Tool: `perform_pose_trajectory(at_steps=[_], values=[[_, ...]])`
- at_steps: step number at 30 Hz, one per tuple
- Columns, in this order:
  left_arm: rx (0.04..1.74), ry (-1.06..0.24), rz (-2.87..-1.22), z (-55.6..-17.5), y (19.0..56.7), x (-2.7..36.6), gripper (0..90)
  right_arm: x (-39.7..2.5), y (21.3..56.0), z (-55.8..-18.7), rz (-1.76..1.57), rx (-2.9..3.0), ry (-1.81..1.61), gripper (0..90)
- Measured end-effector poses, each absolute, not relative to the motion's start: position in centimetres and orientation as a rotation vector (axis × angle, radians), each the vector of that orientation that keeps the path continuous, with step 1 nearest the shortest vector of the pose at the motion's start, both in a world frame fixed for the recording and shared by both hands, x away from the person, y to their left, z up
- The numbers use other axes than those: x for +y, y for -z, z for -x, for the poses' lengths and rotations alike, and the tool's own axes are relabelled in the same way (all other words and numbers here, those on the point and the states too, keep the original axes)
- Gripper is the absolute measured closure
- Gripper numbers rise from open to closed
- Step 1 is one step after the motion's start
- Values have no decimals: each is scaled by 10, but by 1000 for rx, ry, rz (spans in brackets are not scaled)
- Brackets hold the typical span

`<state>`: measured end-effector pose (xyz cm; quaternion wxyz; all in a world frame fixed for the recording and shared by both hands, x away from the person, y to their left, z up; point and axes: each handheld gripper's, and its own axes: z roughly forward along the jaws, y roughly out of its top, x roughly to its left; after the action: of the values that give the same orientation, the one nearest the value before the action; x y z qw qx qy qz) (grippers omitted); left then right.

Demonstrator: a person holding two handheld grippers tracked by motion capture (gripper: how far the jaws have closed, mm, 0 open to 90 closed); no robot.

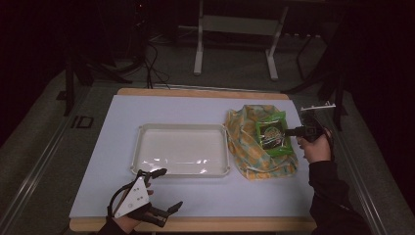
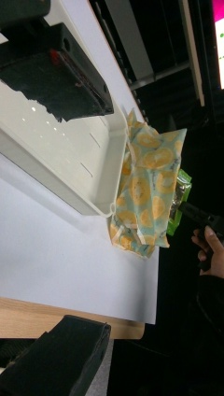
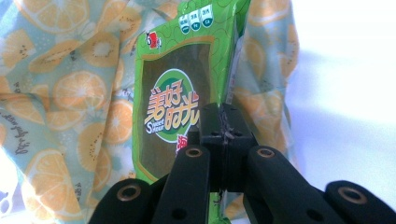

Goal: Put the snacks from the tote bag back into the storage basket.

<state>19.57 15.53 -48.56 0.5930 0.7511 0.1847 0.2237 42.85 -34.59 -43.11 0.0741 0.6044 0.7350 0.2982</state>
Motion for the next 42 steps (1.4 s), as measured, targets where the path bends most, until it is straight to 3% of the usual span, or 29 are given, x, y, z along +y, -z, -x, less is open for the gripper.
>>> perform_pose_trajectory(at_steps=[42], values=[[425,-521,-1753,-197,486,154,4,-371,368,-410,-1807,2115,-1023,895]])
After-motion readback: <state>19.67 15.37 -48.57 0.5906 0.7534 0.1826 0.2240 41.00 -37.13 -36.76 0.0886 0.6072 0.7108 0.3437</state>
